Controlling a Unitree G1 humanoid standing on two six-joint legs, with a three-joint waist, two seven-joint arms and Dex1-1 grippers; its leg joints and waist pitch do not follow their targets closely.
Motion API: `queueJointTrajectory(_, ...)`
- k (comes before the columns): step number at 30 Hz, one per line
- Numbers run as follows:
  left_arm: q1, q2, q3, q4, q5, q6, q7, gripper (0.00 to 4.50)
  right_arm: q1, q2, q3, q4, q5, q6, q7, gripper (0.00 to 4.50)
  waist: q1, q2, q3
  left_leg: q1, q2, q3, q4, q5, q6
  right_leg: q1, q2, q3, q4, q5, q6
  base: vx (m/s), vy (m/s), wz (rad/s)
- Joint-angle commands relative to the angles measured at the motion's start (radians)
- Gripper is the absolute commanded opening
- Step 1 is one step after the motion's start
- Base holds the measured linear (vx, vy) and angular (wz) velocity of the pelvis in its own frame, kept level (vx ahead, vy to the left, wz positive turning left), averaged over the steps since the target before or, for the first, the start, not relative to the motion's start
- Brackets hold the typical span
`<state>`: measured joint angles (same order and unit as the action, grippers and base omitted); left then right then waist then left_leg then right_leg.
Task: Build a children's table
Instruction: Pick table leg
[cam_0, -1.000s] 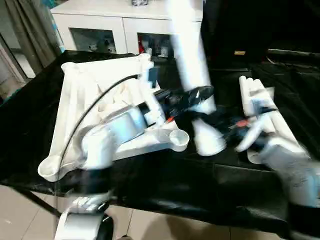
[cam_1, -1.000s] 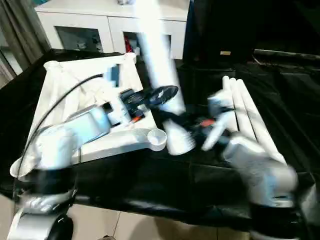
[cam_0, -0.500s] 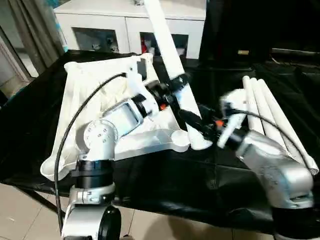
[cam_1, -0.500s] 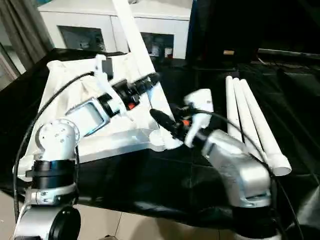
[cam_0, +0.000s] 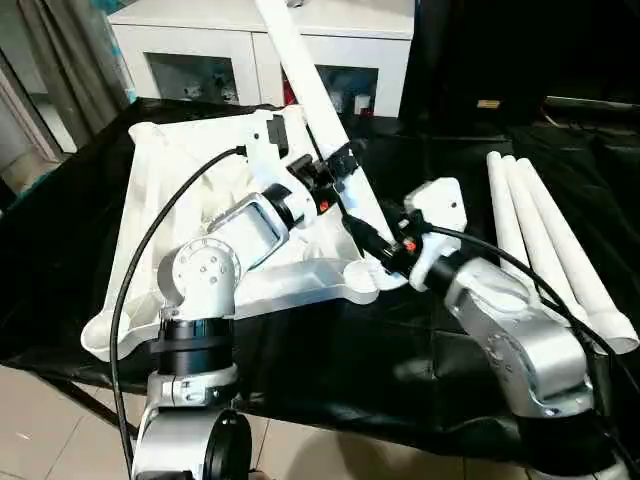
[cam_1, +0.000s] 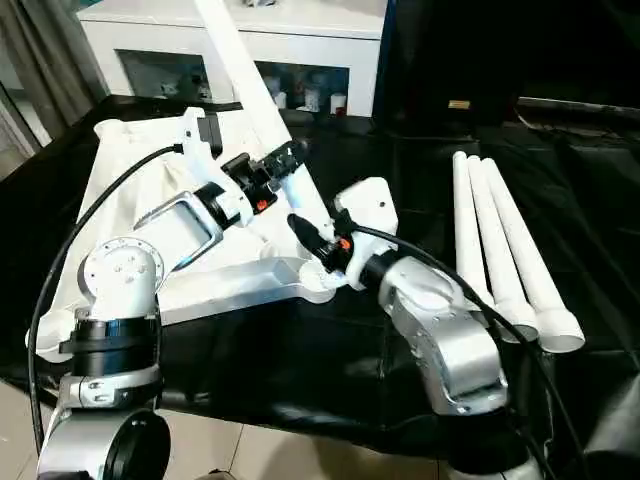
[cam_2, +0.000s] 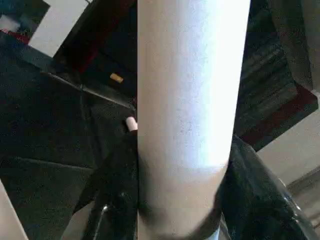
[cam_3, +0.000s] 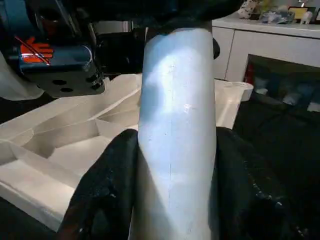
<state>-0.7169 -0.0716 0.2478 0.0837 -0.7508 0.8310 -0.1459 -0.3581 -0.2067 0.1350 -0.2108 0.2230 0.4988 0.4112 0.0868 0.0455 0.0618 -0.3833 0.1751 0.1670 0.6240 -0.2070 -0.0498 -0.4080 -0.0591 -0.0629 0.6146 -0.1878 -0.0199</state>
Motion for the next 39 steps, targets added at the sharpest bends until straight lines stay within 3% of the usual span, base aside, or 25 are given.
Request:
queueJointTrajectory(1,-0.011,-0.001,0.012,0.005,0.004,-0.006,0.023,1.88,-0.027,0.002,0.016,-0.002,-0.027,-0.03,-0.02,1.86,-0.003,-0.004,-0.081,0.007,0.04,-0.017,-0.063,-0.016,0.056,0.068,-0.071,0.048,-0.059,-0.042,-0.197,0.0,0.0,0.0)
queueJointTrajectory(2,-0.012,0.001,0.013,0.005,0.0,-0.003,0.02,1.88,-0.028,0.001,0.019,-0.002,-0.034,-0.034,-0.024,2.21,-0.003,-0.003,-0.081,0.008,0.041,-0.017,-0.063,-0.016,0.057,0.068,-0.071,0.049,-0.058,-0.037,-0.199,0.0,0.0,0.0)
queueJointTrajectory(3,-0.011,0.015,0.002,0.001,-0.004,0.005,-0.009,1.88,-0.024,0.01,-0.005,-0.009,0.025,-0.019,0.011,2.42,-0.003,-0.001,-0.081,0.009,0.041,-0.017,-0.063,-0.017,0.056,0.067,-0.071,0.048,-0.058,-0.036,-0.2,0.0,0.0,0.0)
queueJointTrajectory(7,-0.004,0.071,-0.055,-0.011,0.016,0.004,-0.11,1.88,-0.018,0.0,-0.045,-0.032,0.128,0.036,0.088,2.66,-0.002,-0.003,-0.08,0.009,0.041,-0.018,-0.065,-0.029,0.067,0.069,-0.072,0.048,-0.06,-0.041,-0.201,0.0,0.0,0.0)
queueJointTrajectory(8,0.011,0.136,-0.125,-0.027,0.042,-0.011,-0.236,1.88,-0.012,-0.045,-0.063,-0.049,0.193,0.097,0.164,2.75,0.0,-0.001,-0.081,0.011,0.041,-0.019,-0.066,-0.028,0.077,0.069,-0.07,0.049,-0.058,-0.045,-0.194,0.0,0.0,0.0)
queueJointTrajectory(9,0.012,0.144,-0.132,-0.027,0.043,-0.011,-0.251,1.88,-0.011,-0.051,-0.066,-0.05,0.203,0.106,0.175,2.92,0.001,0.0,-0.082,0.013,0.043,-0.02,-0.065,-0.024,0.078,0.069,-0.07,0.049,-0.056,-0.041,-0.191,0.0,0.0,0.0)
queueJointTrajectory(10,0.021,0.196,-0.174,-0.031,0.045,-0.009,-0.351,1.88,-0.003,-0.091,-0.09,-0.059,0.272,0.164,0.248,3.01,0.0,0.003,-0.081,0.013,0.042,-0.018,-0.064,-0.017,0.081,0.067,-0.07,0.049,-0.057,-0.027,-0.195,0.0,0.0,0.0)
queueJointTrajectory(11,0.022,0.2,-0.177,-0.031,0.045,-0.009,-0.359,1.88,-0.003,-0.094,-0.091,-0.059,0.277,0.166,0.253,3.06,0.001,0.004,-0.083,0.013,0.043,-0.019,-0.063,-0.015,0.082,0.07,-0.072,0.049,-0.053,-0.022,-0.198,0.0,0.0,0.0)
queueJointTrajectory(15,0.041,0.308,-0.245,-0.063,0.022,-0.014,-0.603,1.88,0.004,-0.166,-0.132,-0.045,0.405,0.274,0.381,3.05,0.002,0.006,-0.083,0.012,0.045,-0.017,-0.063,-0.014,0.075,0.068,-0.074,0.048,-0.051,-0.021,-0.222,0.0,0.0,0.0)
queueJointTrajectory(18,0.047,0.368,-0.267,-0.12,-0.058,0.015,-0.78,1.88,0.0,-0.196,-0.131,-0.036,0.447,0.3,0.431,3.05,0.003,0.002,-0.082,0.013,0.044,-0.015,-0.065,-0.026,0.062,0.068,-0.076,0.049,-0.052,-0.047,-0.233,0.0,0.0,0.0)
queueJointTrajectory(20,0.032,0.362,-0.252,-0.126,-0.094,0.023,-0.81,1.88,0.0,-0.219,-0.112,-0.041,0.461,0.32,0.465,3.05,0.002,0.002,-0.078,0.013,0.044,-0.014,-0.067,-0.054,0.051,0.067,-0.076,0.048,-0.055,-0.087,-0.231,0.0,0.0,0.0)
queueJointTrajectory(23,0.011,0.336,-0.222,-0.111,-0.114,0.017,-0.799,1.88,0.005,-0.23,-0.097,-0.051,0.481,0.338,0.492,3.05,0.005,-0.001,-0.078,0.016,0.043,-0.01,-0.066,-0.074,0.04,0.067,-0.078,0.049,-0.064,-0.148,-0.222,0.0,0.0,0.0)
queueJointTrajectory(29,-0.008,0.311,-0.192,-0.106,-0.163,0.022,-0.817,1.87,0.012,-0.246,-0.082,-0.061,0.509,0.377,0.522,2.48,0.006,-0.006,-0.077,0.013,0.041,-0.012,-0.068,-0.075,0.032,0.067,-0.076,0.048,-0.071,-0.218,-0.184,0.0,0.0,0.0)
queueJointTrajectory(33,-0.011,0.319,-0.196,-0.093,-0.166,0.017,-0.839,1.87,0.009,-0.259,-0.078,-0.061,0.522,0.384,0.532,2.25,0.005,-0.007,-0.077,0.011,0.04,-0.012,-0.068,-0.068,0.032,0.067,-0.074,0.047,-0.073,-0.233,-0.164,0.0,0.0,0.0)
queueJointTrajectory(37,-0.007,0.319,-0.201,-0.08,-0.149,0.011,-0.84,1.87,0.001,-0.25,-0.09,-0.055,0.527,0.383,0.514,2.09,0.005,-0.003,-0.08,0.012,0.039,-0.013,-0.067,-0.058,0.031,0.066,-0.074,0.046,-0.072,-0.212,-0.167,0.0,0.0,0.0)
queueJointTrajectory(38,-0.006,0.319,-0.202,-0.08,-0.147,0.009,-0.84,2.43,0.001,-0.247,-0.092,-0.056,0.528,0.383,0.511,2.08,0.005,-0.003,-0.08,0.013,0.041,-0.013,-0.067,-0.057,0.031,0.066,-0.074,0.046,-0.071,-0.204,-0.171,0.0,0.0,0.0)
queueJointTrajectory(39,-0.009,0.314,-0.2,-0.072,-0.138,0.007,-0.819,2.57,0.001,-0.246,-0.092,-0.057,0.527,0.383,0.507,2.07,0.005,-0.002,-0.081,0.013,0.041,-0.014,-0.067,-0.056,0.031,0.066,-0.074,0.046,-0.07,-0.198,-0.173,0.0,0.0,0.0)
